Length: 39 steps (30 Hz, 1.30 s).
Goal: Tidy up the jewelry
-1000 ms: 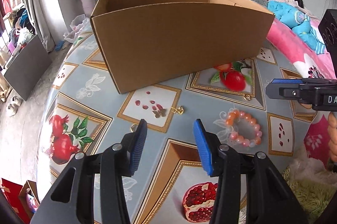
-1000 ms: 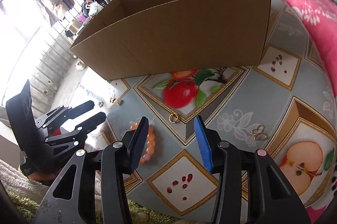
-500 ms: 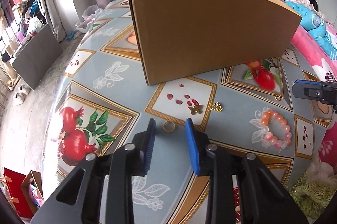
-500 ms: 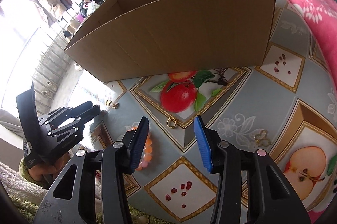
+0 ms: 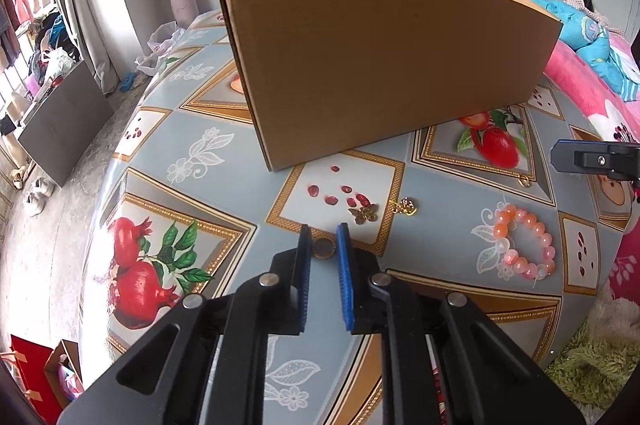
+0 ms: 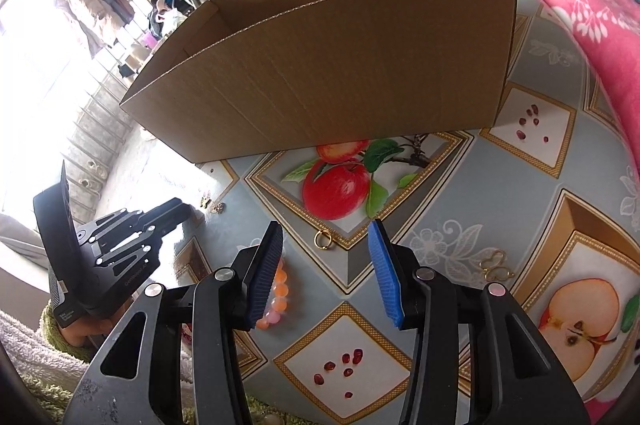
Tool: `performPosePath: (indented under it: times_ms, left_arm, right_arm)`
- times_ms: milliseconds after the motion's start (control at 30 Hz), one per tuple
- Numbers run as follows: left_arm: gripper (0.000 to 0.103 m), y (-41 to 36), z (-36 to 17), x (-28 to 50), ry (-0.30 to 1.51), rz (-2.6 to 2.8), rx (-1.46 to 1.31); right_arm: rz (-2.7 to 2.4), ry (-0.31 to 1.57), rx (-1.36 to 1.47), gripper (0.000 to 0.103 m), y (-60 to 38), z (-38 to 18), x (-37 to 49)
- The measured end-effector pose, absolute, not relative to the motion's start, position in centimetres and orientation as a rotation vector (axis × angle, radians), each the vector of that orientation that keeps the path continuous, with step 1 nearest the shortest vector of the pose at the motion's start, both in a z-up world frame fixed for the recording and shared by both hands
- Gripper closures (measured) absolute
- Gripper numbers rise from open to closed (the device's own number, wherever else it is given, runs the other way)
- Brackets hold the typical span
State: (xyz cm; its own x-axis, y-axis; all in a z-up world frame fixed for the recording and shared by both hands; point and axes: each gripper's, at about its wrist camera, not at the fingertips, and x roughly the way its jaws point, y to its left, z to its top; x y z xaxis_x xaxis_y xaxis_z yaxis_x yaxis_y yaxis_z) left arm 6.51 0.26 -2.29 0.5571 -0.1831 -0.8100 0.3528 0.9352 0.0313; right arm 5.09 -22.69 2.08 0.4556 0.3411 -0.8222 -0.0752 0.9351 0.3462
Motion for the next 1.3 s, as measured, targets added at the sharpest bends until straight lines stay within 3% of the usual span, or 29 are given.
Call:
performPosePath:
  times_ms: [333, 1100, 1300]
  left_arm:
    - [0.091, -0.3, -2.3, 6.4, 0.939, -0.314, 0.205]
    - [0.091, 0.0, -2.4, 6.2, 0.943, -0.329, 0.186]
    - [0.091, -0.1, -2.2, 6.7, 0.979, -0.312, 0.168]
  right_arm:
    - [0.260, 1.050, 0.217, 0.063, -22.1, 2.4, 5.1]
    - [0.215, 1.107, -0.118, 0.092, -17.1, 0.6, 6.2]
    - [0.222, 1.108, -0.121, 0.093, -17.2, 0.7, 6.4]
